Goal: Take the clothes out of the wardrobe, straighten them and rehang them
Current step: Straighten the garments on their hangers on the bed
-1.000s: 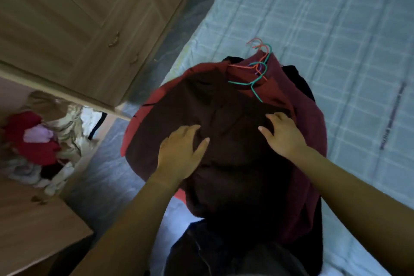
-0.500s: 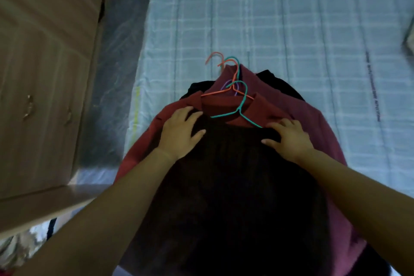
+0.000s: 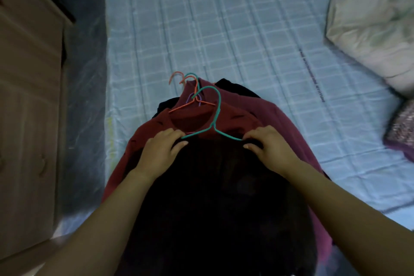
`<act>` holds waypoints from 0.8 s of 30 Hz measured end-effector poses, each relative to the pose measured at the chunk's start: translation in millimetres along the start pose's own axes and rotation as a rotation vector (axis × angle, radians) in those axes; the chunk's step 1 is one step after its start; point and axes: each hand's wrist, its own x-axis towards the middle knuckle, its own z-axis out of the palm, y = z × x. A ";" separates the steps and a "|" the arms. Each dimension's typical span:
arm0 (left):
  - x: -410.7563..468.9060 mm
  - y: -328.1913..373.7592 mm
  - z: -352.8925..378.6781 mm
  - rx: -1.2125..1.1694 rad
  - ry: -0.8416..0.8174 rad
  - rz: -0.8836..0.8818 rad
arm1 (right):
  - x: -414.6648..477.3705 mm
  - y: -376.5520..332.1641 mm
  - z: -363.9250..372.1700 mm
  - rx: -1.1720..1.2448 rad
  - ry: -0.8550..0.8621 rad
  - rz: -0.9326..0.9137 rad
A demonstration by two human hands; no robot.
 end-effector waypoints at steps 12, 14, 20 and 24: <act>-137.4 242.8 -18.9 0.081 0.363 0.064 | -229.1 18.3 -103.8 0.098 0.237 -0.078; -156.3 288.8 -6.0 0.084 0.373 0.091 | -279.5 32.6 -120.2 0.094 0.277 -0.062; -168.1 427.0 23.0 0.110 0.358 0.272 | -404.6 88.9 -172.6 0.085 0.476 0.061; -160.9 508.0 35.6 0.032 0.373 0.347 | -457.3 121.2 -227.5 0.016 0.633 0.107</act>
